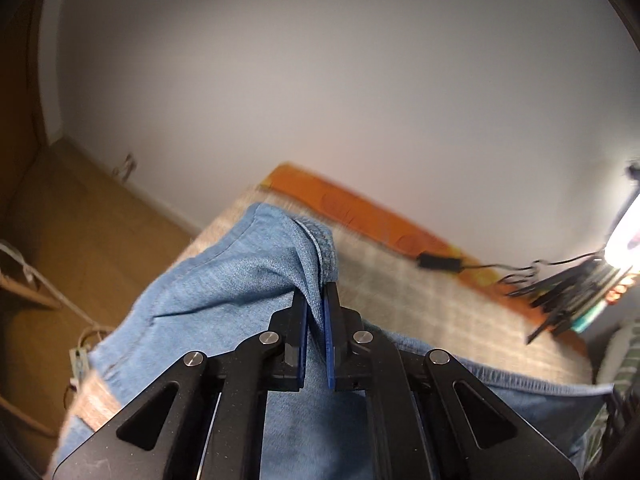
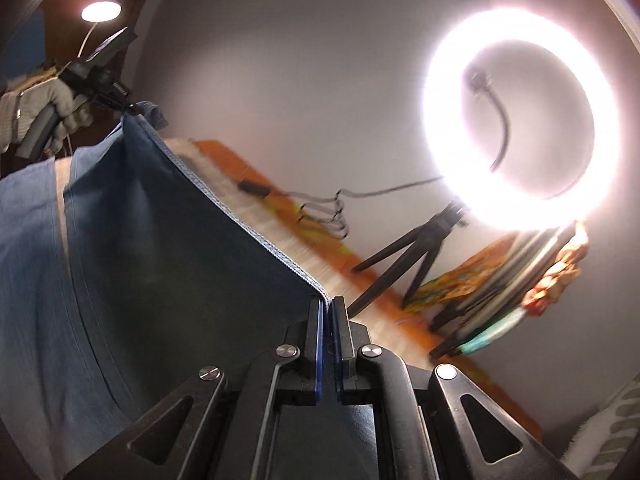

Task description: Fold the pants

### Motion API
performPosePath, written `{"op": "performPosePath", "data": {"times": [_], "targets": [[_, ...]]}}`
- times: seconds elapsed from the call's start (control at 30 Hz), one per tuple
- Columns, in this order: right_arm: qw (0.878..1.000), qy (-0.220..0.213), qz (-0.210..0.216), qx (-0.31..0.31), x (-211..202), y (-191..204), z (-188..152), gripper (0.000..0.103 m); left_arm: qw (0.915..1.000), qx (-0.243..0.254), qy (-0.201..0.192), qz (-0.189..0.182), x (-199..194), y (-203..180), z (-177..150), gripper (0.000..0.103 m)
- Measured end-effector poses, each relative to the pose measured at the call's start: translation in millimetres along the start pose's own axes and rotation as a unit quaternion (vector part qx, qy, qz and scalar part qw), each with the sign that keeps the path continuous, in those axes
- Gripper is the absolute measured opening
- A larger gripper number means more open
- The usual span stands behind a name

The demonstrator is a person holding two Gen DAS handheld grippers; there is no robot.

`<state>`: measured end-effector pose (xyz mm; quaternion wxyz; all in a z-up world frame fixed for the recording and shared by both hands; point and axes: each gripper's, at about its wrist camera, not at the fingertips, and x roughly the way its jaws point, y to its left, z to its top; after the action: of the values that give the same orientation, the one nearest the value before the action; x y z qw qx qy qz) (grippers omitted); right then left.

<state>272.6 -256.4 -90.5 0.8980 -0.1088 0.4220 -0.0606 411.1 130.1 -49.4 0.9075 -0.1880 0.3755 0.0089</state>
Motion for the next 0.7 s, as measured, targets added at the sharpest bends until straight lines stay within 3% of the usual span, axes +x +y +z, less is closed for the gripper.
{"op": "performPosePath", "data": {"times": [0.17, 0.33, 0.53, 0.7], "targets": [[0.999, -0.021, -0.017, -0.016, -52.6, 3.3, 16.6, 0.001, 0.9989, 0.018, -0.041, -0.016, -49.7, -5.4, 4.6, 0.006], [0.998, -0.025, -0.008, -0.051, -117.1, 35.3, 4.8, 0.001, 0.9977, 0.017, -0.054, -0.036, -88.0, 6.1, -14.0, 0.006], [0.996, -0.003, 0.049, -0.07, -182.1, 88.4, -30.0, 0.001, 0.9976, -0.004, -0.062, -0.032, -124.8, 44.1, -74.7, 0.006], [0.99, 0.034, 0.099, -0.093, -202.5, 131.8, -65.2, 0.001, 0.9989, -0.025, -0.04, -0.009, -146.2, 84.9, -143.8, 0.006]]}}
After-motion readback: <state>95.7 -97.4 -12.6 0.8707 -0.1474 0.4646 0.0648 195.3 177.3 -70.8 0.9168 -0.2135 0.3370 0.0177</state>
